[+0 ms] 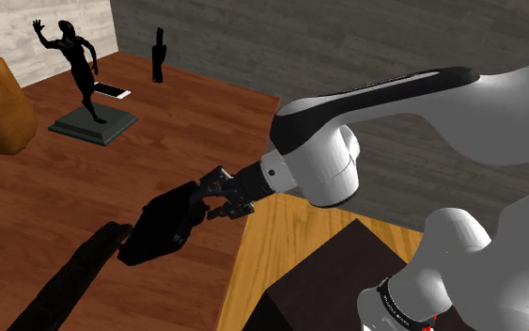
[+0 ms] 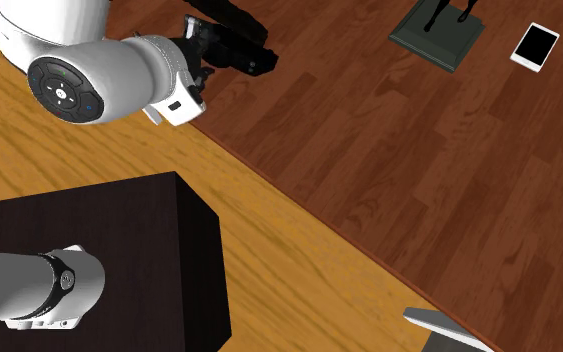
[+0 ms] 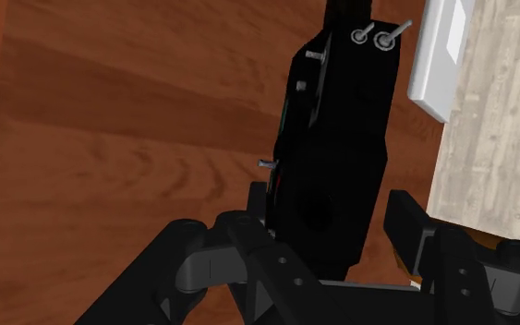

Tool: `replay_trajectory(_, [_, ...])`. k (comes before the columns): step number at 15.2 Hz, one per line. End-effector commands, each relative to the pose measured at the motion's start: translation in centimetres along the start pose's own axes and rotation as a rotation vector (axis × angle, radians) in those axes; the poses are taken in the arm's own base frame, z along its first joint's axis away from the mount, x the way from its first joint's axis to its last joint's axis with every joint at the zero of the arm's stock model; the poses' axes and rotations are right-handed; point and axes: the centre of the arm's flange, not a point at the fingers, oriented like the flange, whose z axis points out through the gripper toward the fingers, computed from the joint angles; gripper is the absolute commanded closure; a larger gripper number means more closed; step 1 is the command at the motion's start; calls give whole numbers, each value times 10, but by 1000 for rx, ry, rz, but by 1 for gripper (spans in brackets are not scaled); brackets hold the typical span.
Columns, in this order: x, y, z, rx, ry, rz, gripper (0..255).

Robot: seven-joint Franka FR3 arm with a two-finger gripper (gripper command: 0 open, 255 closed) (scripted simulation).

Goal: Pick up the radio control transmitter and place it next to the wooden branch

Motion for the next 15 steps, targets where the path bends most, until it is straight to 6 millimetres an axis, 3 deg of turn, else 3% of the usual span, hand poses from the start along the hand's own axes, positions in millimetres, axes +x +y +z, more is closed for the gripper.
replay_trajectory(1, [0,7,6,3,1,-1,255])
replay_trajectory(15, [5,60,48,3,1,-1,255])
